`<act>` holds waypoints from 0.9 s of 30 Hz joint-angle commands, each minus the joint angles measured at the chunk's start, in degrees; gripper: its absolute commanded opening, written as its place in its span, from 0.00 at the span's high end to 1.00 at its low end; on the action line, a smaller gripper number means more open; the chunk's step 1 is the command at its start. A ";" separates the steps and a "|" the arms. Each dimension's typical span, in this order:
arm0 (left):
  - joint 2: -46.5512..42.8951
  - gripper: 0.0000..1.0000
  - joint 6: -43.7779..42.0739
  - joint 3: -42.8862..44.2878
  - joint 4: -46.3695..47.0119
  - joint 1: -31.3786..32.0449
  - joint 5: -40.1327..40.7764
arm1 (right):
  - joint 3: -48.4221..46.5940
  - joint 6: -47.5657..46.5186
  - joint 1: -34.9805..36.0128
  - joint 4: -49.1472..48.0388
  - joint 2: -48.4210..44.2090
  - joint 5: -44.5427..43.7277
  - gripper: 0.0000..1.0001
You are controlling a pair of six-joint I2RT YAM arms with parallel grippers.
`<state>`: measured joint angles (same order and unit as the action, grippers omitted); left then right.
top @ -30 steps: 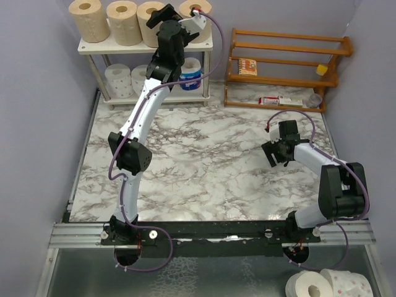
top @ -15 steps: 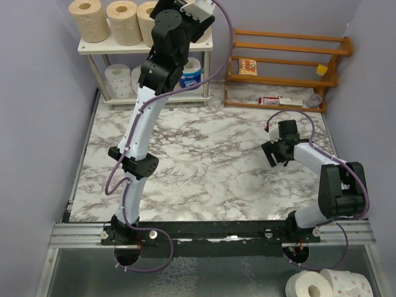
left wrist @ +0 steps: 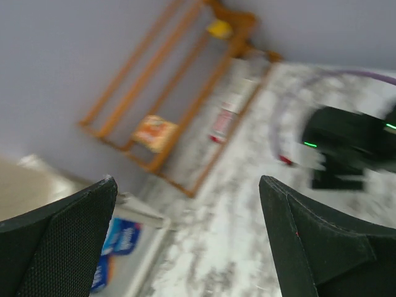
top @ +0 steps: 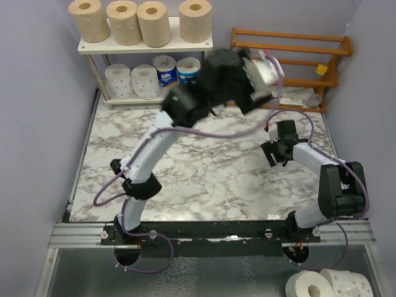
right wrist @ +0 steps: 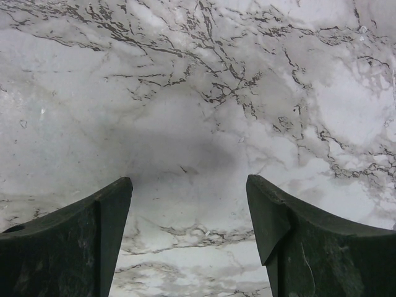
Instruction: Place and organize the paper towels onto the shelf
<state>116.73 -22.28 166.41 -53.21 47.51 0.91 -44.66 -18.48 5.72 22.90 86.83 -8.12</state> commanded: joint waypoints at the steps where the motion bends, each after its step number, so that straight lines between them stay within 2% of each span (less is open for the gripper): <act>1: -1.28 0.01 -5.37 -23.89 -4.81 18.44 1.66 | 4.51 0.46 -0.09 1.58 4.07 -5.07 0.23; 4: -0.28 0.01 -5.61 -36.98 0.49 28.40 10.05 | 4.51 0.20 -0.09 1.79 3.86 -4.48 0.23; 7: 1.30 0.01 -3.07 -41.73 5.62 33.93 13.52 | 4.42 0.20 -0.09 1.95 4.44 -4.21 0.24; 12: 1.91 0.01 4.74 -39.06 6.36 36.23 -1.85 | 4.36 0.29 -0.09 2.11 6.07 -4.39 0.24; 15: 2.07 0.01 7.80 -38.19 6.87 37.09 -6.95 | 4.24 0.35 -0.09 2.16 6.31 -4.68 0.24; 20: 2.92 0.01 10.37 -38.21 7.85 37.85 -7.92 | 4.34 0.22 -0.09 2.09 5.77 -4.26 0.25; 27: 5.91 0.01 10.05 -35.91 7.08 39.55 -4.99 | 4.28 -0.13 -0.10 2.27 6.58 -3.57 0.25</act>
<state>120.38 -8.86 126.39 -54.50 81.67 -0.75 -44.23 -18.06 5.19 20.88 87.02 -11.05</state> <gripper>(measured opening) 0.991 0.755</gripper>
